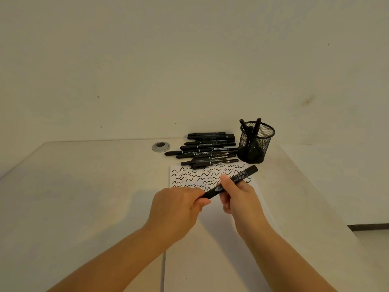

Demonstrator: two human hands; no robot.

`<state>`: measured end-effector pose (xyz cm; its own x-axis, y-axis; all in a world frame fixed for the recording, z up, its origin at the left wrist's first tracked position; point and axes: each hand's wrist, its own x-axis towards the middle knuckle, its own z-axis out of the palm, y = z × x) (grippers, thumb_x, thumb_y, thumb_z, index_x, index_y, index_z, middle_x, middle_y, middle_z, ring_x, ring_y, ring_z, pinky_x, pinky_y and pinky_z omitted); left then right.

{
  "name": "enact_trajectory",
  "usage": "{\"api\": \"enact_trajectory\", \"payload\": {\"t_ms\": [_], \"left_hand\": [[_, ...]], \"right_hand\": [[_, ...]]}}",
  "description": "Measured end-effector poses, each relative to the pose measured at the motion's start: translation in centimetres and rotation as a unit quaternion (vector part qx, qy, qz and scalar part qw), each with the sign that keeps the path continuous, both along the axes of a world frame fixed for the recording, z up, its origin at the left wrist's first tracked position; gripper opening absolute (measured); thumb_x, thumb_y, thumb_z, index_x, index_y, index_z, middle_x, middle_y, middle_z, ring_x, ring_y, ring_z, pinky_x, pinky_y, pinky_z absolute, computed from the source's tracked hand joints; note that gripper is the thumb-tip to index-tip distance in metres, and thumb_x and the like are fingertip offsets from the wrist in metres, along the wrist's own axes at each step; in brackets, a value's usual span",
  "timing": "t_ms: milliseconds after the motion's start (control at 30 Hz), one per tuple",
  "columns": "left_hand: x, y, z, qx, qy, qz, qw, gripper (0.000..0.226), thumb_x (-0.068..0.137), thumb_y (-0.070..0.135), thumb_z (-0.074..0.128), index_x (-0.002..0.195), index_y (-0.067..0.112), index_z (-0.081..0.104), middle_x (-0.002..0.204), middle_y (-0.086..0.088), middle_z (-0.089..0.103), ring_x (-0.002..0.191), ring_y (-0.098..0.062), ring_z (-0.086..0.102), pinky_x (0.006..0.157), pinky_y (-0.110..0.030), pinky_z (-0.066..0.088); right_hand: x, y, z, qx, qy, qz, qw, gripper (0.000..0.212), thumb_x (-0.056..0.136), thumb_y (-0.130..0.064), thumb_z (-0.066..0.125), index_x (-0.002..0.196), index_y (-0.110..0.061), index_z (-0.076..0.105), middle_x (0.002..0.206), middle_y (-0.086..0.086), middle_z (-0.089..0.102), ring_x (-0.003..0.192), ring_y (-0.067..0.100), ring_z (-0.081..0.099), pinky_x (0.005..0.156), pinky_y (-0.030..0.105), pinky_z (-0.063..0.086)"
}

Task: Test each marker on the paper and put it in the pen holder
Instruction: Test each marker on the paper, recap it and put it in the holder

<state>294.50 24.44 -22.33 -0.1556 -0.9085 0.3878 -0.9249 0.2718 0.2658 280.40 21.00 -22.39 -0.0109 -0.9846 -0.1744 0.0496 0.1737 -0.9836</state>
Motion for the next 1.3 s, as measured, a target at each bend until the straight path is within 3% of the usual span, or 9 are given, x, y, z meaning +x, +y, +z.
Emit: {"api": "enact_trajectory", "payload": {"t_ms": [200, 300, 400, 567, 633, 767, 867, 1100, 1300], "left_hand": [[-0.4, 0.3, 0.7, 0.125, 0.194, -0.028, 0.973, 0.032, 0.089, 0.031, 0.052, 0.058, 0.039, 0.052, 0.053, 0.031, 0.056, 0.050, 0.008, 0.055, 0.052, -0.008, 0.038], [-0.5, 0.2, 0.7, 0.176, 0.298, -0.029, 0.938, 0.027, 0.087, 0.023, 0.055, 0.063, 0.033, 0.062, 0.052, 0.020, 0.060, 0.047, 0.002, 0.057, 0.054, -0.013, 0.047], [-0.8, -0.2, 1.2, 0.230, 0.373, -0.042, 0.898, 0.029, 0.089, 0.016, 0.054, 0.064, 0.026, 0.066, 0.047, 0.013, 0.058, 0.044, 0.000, 0.053, 0.049, -0.013, 0.046], [1.1, 0.5, 0.3, 0.389, 0.506, -0.031, 0.769, 0.029, 0.091, 0.024, 0.050, 0.070, 0.013, 0.066, 0.052, 0.009, 0.052, 0.044, -0.001, 0.044, 0.045, -0.014, 0.041], [2.4, 0.6, -0.1, 0.395, 0.550, 0.013, 0.736, 0.029, 0.090, 0.025, 0.051, 0.069, 0.012, 0.068, 0.053, 0.007, 0.052, 0.042, -0.002, 0.044, 0.043, -0.014, 0.041], [3.1, -1.1, -0.1, 0.291, 0.459, 0.013, 0.839, 0.029, 0.091, 0.025, 0.051, 0.069, 0.022, 0.071, 0.059, 0.006, 0.065, 0.051, -0.002, 0.056, 0.047, -0.015, 0.045], [2.7, -2.0, -0.3, 0.227, 0.389, 0.004, 0.893, 0.025, 0.089, 0.026, 0.053, 0.069, 0.029, 0.068, 0.065, 0.010, 0.069, 0.054, 0.000, 0.059, 0.049, -0.012, 0.046], [1.8, -3.9, -1.4, 0.144, 0.372, -0.002, 0.917, 0.016, 0.088, 0.028, 0.054, 0.076, 0.033, 0.064, 0.066, 0.016, 0.068, 0.055, 0.002, 0.059, 0.056, -0.011, 0.044], [2.1, -3.4, -3.1, 0.088, 0.322, -0.035, 0.942, 0.016, 0.087, 0.030, 0.057, 0.078, 0.042, 0.060, 0.069, 0.021, 0.066, 0.058, 0.001, 0.060, 0.058, -0.006, 0.042]], "right_hand": [[0.0, -0.2, 0.3, -0.032, 0.020, 0.003, 0.999, 0.033, 0.091, -0.029, 0.053, 0.067, -0.007, 0.055, 0.040, -0.007, 0.042, 0.039, 0.008, 0.035, 0.047, 0.023, 0.031], [-0.4, -0.2, 0.5, -0.045, -0.022, 0.012, 0.999, 0.029, 0.092, -0.024, 0.052, 0.070, -0.006, 0.056, 0.038, -0.010, 0.044, 0.035, 0.002, 0.038, 0.040, 0.012, 0.033], [-0.6, -0.1, 0.4, -0.060, -0.025, 0.039, 0.997, 0.030, 0.092, -0.025, 0.052, 0.069, -0.007, 0.059, 0.038, -0.009, 0.042, 0.035, 0.003, 0.034, 0.039, 0.014, 0.030], [-4.7, -3.1, 1.4, -0.083, -0.187, -0.047, 0.978, 0.032, 0.094, -0.013, 0.044, 0.062, -0.011, 0.044, 0.035, -0.011, 0.033, 0.030, 0.003, 0.023, 0.036, 0.017, 0.019], [-6.3, -3.9, 1.2, -0.120, -0.133, -0.022, 0.984, 0.030, 0.094, -0.015, 0.046, 0.064, -0.011, 0.047, 0.038, -0.011, 0.037, 0.032, 0.003, 0.025, 0.037, 0.017, 0.020], [-4.5, -3.5, -0.8, -0.161, 0.139, 0.048, 0.976, 0.025, 0.087, -0.033, 0.056, 0.069, -0.016, 0.059, 0.046, -0.007, 0.054, 0.041, 0.003, 0.044, 0.043, 0.014, 0.036], [-3.7, -3.9, -1.3, -0.138, 0.140, 0.020, 0.980, 0.015, 0.084, -0.032, 0.061, 0.073, -0.022, 0.063, 0.053, -0.007, 0.065, 0.046, 0.001, 0.055, 0.044, 0.011, 0.039], [-3.5, -4.0, -2.5, -0.132, 0.144, -0.018, 0.981, 0.016, 0.082, -0.016, 0.059, 0.068, -0.023, 0.061, 0.052, -0.004, 0.064, 0.049, 0.004, 0.058, 0.055, 0.021, 0.045], [-3.3, -3.9, -2.9, -0.150, 0.177, 0.036, 0.972, 0.016, 0.083, -0.017, 0.059, 0.069, -0.024, 0.060, 0.056, -0.002, 0.066, 0.052, 0.005, 0.060, 0.057, 0.022, 0.050]]}}
